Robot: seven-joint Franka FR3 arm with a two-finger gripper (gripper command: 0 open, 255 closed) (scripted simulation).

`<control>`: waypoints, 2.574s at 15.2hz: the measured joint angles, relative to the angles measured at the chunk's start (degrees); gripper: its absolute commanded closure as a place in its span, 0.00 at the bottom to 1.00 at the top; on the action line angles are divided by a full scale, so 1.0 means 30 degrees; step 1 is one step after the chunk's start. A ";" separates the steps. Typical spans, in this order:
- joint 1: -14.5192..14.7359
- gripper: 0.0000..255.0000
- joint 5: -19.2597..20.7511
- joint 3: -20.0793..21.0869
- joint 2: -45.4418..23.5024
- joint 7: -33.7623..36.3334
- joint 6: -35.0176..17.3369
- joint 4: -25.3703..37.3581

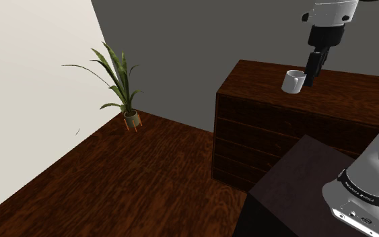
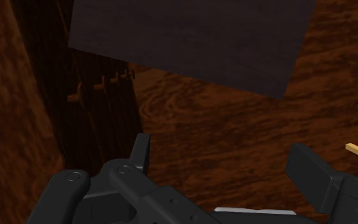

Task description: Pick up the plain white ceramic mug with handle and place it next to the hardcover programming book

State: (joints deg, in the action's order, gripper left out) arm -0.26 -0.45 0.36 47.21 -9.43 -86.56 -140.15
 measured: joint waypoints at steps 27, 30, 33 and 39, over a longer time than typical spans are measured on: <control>-0.2227 0.00 0.2737 -0.8892 -1.2995 -1.0921 -0.7498 0.6045; -0.2520 0.00 0.1846 -0.9564 -1.5241 -1.2419 -0.7962 0.7721; -0.3059 0.00 0.0899 -1.0062 -1.7284 -1.3947 -0.8151 0.9420; -0.4821 0.00 -0.1507 -1.0229 -2.2175 -1.6692 -0.7902 1.4062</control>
State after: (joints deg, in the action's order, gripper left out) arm -14.73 -4.97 -30.33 -19.32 -59.51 -110.26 -97.96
